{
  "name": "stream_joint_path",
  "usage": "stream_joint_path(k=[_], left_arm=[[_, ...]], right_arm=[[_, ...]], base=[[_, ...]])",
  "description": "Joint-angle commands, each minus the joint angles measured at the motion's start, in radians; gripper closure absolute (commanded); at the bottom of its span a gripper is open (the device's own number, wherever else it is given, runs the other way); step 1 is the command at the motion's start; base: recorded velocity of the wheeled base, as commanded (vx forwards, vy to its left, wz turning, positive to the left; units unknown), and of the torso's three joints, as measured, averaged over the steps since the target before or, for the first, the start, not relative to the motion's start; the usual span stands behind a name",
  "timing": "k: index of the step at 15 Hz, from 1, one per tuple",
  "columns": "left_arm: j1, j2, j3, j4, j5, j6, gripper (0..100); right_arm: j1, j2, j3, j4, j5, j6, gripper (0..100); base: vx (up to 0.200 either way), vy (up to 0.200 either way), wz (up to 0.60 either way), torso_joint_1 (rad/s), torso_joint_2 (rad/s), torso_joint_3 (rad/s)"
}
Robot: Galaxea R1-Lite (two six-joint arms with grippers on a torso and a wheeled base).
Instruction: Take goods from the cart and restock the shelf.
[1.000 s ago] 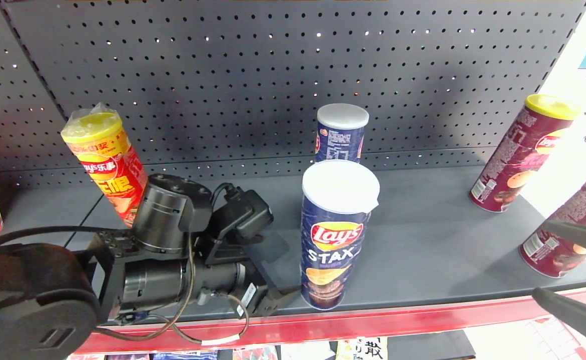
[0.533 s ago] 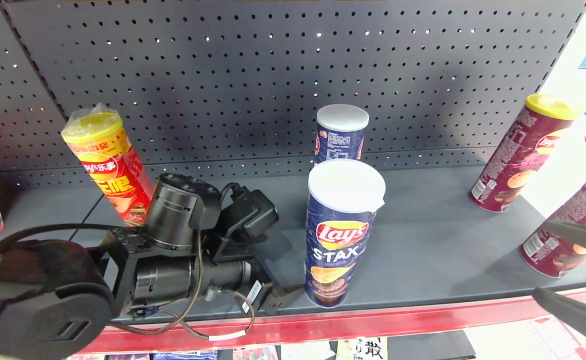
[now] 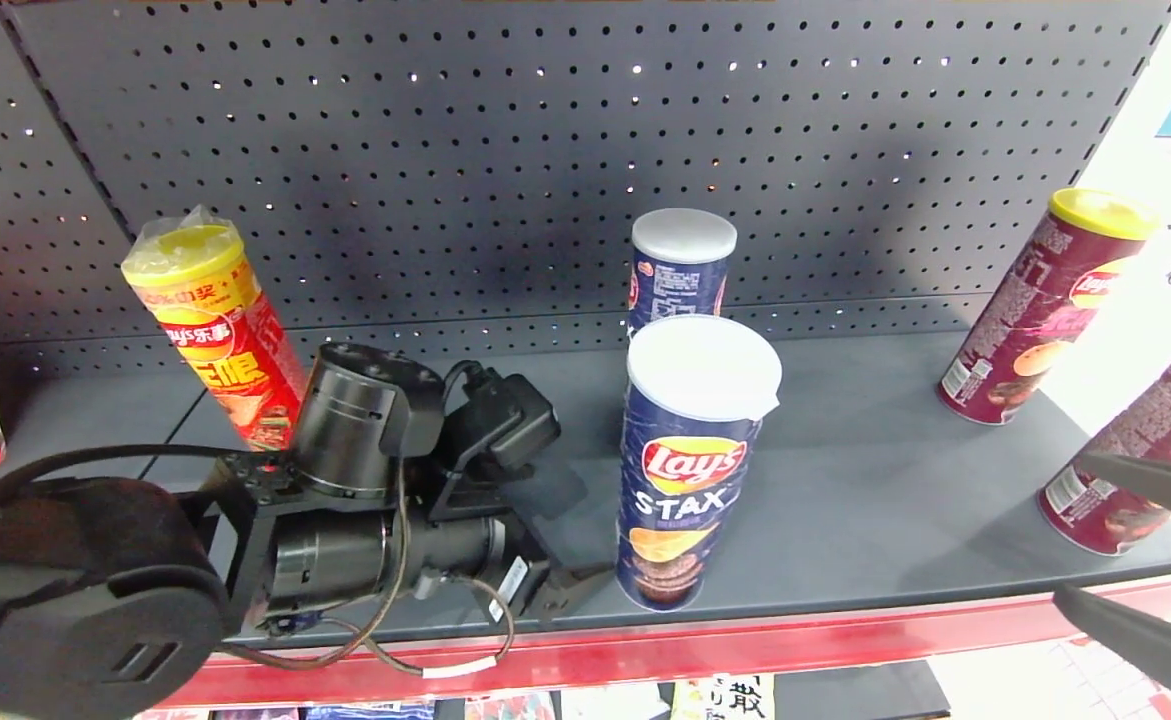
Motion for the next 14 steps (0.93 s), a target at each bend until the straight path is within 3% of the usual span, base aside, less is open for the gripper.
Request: stream_joint_path(k=[1,4,6,9,10,11,13,14], left_arm=[[0.001,-0.117,0.054,0.003,0.017,-0.005,0],[0.029,-0.267,0.120,0.009,0.138,-0.005,0],[0.029,-0.408,0.183,0.012,0.277,-0.002,0],[0.029,-0.542,0.225,0.089,0.314,-0.002,0],[0.055,-0.707,0.264,0.219,0.331,-0.006,0],[0.086,-0.787,0.287,0.270,0.336,-0.006,0],[0.172,-0.933,0.343,0.314,0.403,-0.006,0],[0.198,-0.977,0.350,0.337,0.409,-0.006,0]], right_arm=[[-0.009,0.003,0.006,0.000,-0.011,0.000,0],[-0.110,-0.003,0.046,-0.003,-0.078,-0.003,0],[-0.273,-0.007,0.052,-0.001,-0.097,-0.049,0],[-0.305,-0.024,0.061,-0.001,-0.097,-0.065,0],[-0.311,-0.047,0.089,-0.001,-0.097,-0.065,0],[-0.308,-0.073,0.116,-0.001,-0.092,-0.065,0],[-0.311,-0.135,0.179,0.003,-0.095,-0.065,0],[-0.316,-0.151,0.188,0.017,-0.098,-0.066,0]], base=[[0.000,0.000,0.00,0.000,0.00,0.000],[0.000,0.000,0.00,0.000,0.00,0.000],[0.000,0.000,0.00,0.000,0.00,0.000],[0.000,0.000,0.00,0.000,0.00,0.000],[0.000,0.000,0.00,0.000,0.00,0.000],[0.000,0.000,0.00,0.000,0.00,0.000],[0.000,0.000,0.00,0.000,0.00,0.000],[0.000,0.000,0.00,0.000,0.00,0.000]])
